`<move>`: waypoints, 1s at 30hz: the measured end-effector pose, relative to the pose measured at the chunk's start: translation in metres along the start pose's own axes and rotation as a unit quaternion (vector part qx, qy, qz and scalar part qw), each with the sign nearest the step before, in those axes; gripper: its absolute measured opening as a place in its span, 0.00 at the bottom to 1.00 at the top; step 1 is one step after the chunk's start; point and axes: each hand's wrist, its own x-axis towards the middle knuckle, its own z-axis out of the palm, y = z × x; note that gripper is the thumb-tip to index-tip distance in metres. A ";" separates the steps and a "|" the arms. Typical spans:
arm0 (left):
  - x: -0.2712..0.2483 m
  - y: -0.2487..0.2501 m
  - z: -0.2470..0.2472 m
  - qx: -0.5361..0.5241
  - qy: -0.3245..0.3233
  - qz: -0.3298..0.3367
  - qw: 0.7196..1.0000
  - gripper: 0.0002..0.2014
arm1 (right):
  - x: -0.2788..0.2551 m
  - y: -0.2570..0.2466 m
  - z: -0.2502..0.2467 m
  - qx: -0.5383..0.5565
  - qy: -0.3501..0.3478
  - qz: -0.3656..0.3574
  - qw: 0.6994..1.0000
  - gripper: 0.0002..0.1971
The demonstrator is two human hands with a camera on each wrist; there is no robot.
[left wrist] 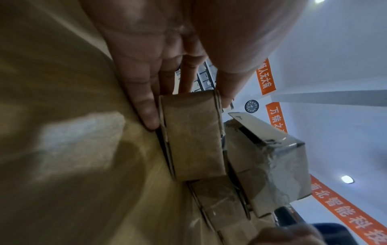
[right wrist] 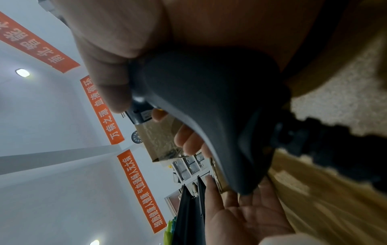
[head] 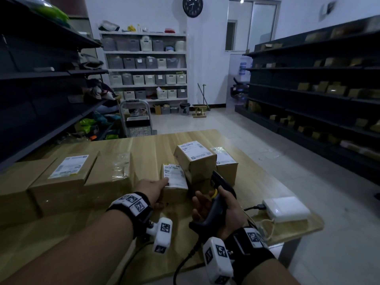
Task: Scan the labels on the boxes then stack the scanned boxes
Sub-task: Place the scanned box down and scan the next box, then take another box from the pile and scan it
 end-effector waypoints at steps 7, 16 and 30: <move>0.022 -0.005 0.011 0.075 0.008 0.029 0.997 0.25 | 0.005 0.000 -0.005 0.005 0.006 -0.005 1.000 0.19; -0.023 -0.005 -0.002 0.103 -0.010 0.082 0.991 0.17 | 0.002 -0.001 -0.002 0.003 0.017 -0.010 1.000 0.17; -0.048 0.050 -0.098 0.513 0.148 0.183 0.826 0.32 | 0.008 -0.001 -0.004 0.007 0.034 -0.001 0.999 0.18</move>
